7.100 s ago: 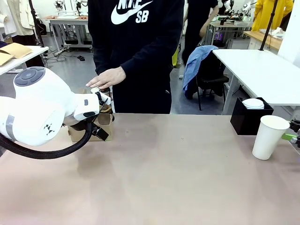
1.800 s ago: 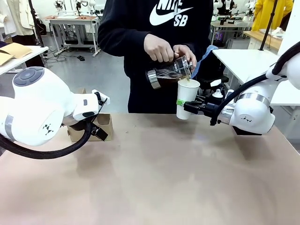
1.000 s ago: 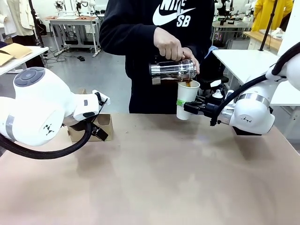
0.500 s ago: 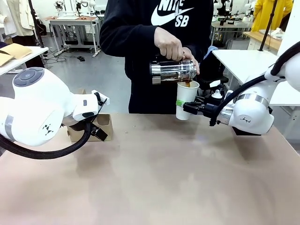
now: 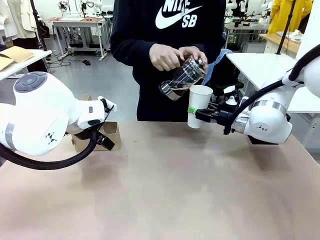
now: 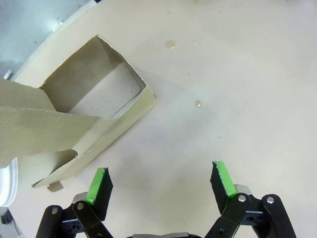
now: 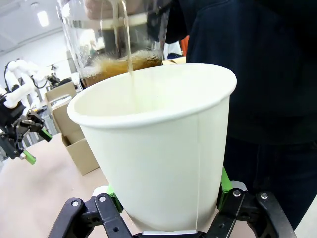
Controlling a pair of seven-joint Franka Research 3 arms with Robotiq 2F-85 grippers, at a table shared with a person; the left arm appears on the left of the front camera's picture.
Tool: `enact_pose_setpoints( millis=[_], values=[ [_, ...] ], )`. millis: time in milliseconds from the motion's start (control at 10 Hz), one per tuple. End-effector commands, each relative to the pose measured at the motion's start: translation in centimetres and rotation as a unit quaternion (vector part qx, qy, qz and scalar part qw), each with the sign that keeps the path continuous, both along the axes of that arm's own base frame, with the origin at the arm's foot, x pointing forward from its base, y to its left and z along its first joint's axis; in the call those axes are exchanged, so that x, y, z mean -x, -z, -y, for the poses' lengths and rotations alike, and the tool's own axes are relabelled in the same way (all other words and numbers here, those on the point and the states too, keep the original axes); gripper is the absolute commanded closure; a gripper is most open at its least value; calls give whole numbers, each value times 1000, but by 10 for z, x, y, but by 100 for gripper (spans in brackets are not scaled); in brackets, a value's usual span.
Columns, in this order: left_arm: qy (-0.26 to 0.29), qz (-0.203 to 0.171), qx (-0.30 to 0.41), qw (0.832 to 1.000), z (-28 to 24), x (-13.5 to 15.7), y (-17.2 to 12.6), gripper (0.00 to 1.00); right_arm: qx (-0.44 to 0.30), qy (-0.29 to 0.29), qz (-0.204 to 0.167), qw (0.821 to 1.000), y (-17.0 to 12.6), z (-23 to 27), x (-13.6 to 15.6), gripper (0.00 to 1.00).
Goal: Pour a drink into a cup and package it in a carrier.
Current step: When a person places the Paper Cup Lid on the 600 ml Paper Cup , lift the 600 ml Paper Cup.
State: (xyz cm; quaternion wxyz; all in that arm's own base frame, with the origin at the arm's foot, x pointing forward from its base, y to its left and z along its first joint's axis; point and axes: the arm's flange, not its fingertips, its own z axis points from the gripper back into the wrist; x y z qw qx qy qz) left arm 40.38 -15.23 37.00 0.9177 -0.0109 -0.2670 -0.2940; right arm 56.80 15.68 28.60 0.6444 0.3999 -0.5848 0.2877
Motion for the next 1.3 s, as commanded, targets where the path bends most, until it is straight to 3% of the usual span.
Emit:
enact_pose_setpoints(
  millis=[0, 1200],
  values=[
    [0, 0, 1, 1000, 0, 0, 0, 0, -2, -1, 1, 1000, -2, -3, 1, 19],
    [0, 0, 1, 1000, 0, 0, 0, 0, -2, -1, 1, 1000, -2, -3, 1, 19]
  ],
)
